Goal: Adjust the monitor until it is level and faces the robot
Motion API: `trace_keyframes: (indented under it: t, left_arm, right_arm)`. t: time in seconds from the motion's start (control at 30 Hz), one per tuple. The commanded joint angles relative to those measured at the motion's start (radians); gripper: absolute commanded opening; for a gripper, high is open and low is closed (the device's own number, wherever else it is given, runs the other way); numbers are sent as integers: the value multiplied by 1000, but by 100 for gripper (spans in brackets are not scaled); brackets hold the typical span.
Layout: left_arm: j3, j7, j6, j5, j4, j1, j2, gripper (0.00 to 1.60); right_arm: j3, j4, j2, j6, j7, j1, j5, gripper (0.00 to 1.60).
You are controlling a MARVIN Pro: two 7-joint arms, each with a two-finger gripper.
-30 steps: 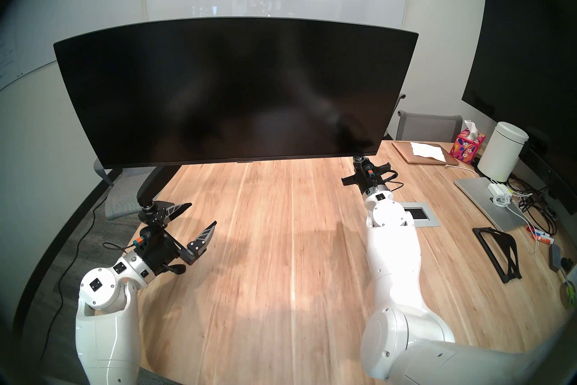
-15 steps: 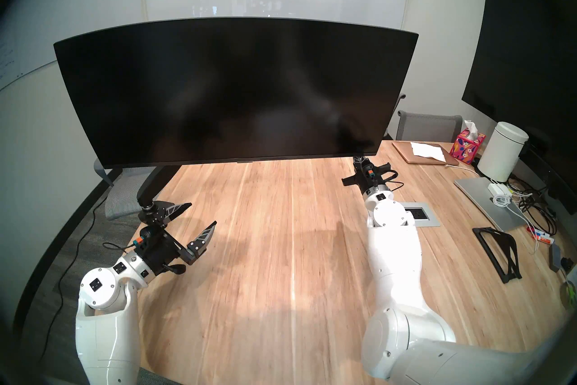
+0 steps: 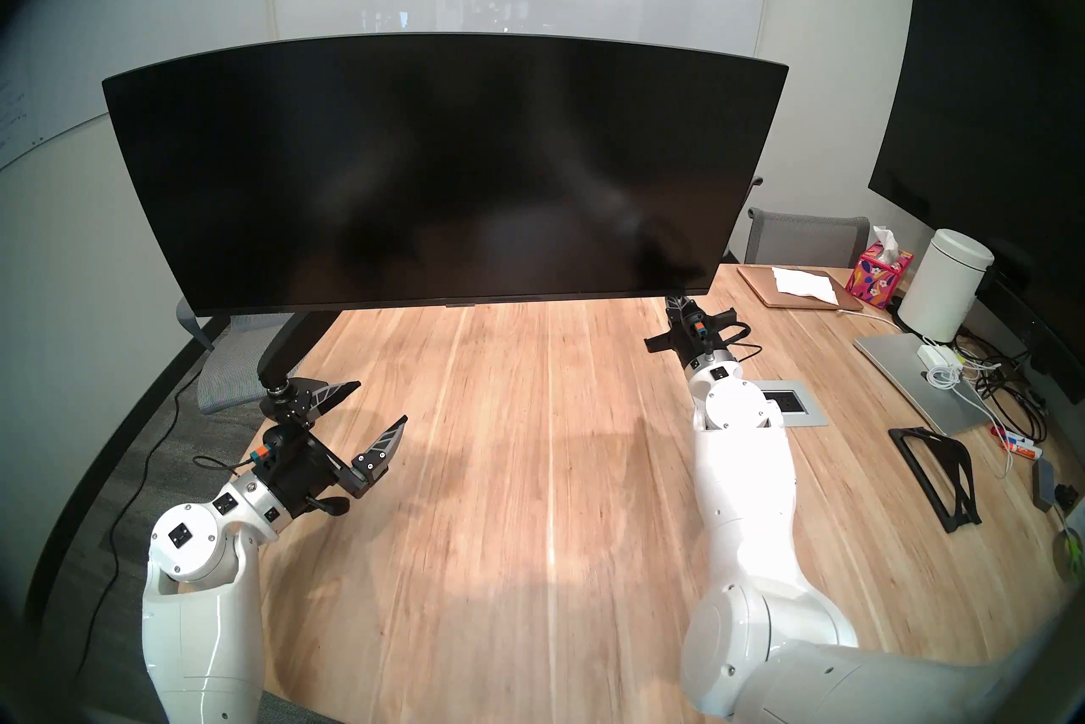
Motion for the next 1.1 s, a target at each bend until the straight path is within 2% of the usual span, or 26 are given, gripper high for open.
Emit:
trace_keyframes:
  t: [0.0, 0.6, 0.83, 1.07]
  left_arm:
    - [3, 3, 1, -2, -17, 2, 1, 160]
    - [3, 4, 2, -2, -18, 3, 2, 160]
    - [3, 4, 2, -2, -18, 3, 2, 160]
    - [3, 4, 2, -2, -18, 3, 2, 160]
  right_arm:
    - [6, -64, -1, -6, 10, 4, 16, 0]
    - [31, -92, 1, 18, 51, -30, 7, 0]
    - [56, -147, -7, 24, 78, -72, 21, 0]
    - [69, -163, -11, 27, 95, -92, 21, 0]
